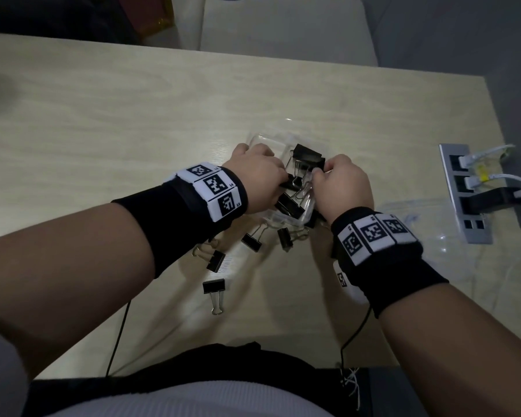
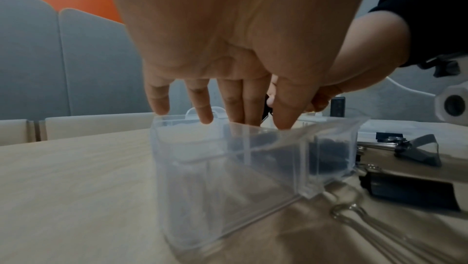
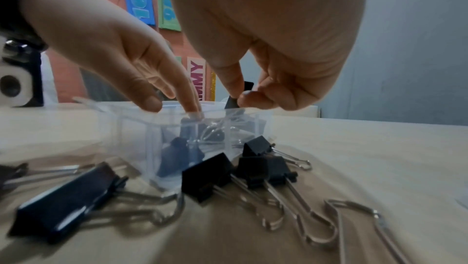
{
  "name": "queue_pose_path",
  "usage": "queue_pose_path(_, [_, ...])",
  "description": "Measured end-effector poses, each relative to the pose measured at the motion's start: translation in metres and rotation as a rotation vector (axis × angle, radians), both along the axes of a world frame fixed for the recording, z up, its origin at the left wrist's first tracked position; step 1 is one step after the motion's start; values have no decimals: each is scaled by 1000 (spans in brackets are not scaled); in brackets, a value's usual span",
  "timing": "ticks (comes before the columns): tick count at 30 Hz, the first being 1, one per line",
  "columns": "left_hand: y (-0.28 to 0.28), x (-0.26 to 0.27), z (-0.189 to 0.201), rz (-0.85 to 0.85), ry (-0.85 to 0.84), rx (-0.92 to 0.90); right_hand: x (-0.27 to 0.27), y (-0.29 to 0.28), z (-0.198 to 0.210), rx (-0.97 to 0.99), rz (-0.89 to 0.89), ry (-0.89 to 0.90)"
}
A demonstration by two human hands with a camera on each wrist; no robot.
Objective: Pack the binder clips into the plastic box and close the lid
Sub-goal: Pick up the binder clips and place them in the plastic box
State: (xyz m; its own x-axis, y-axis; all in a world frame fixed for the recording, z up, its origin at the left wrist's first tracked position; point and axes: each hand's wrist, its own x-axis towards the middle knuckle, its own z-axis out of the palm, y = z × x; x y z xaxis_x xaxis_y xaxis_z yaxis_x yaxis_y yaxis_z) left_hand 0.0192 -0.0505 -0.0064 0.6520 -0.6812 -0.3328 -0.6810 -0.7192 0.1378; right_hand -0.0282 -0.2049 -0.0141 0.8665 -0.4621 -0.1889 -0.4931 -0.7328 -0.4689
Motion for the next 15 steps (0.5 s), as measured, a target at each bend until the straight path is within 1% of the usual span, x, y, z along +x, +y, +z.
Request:
queue_pose_path(3, [1,-1,-1,30,5,-54,5,-4,0,-31,28,46])
queue_pose_path(5, [0,-2,-1,58,13,-128,5,-5,0,-28,39,20])
queue_pose_path(7, [-1,-5,0,38,-4,-166,2,-4,-1,-16,39,-33])
queue_pose_path(12, [-5,-13,1,-38,-33,-143,-1,0,-4,118,-41,-117])
queue_pose_path(15, [-2,-14,1,-97,-16,-54,3,-1,-6,191,-85,-105])
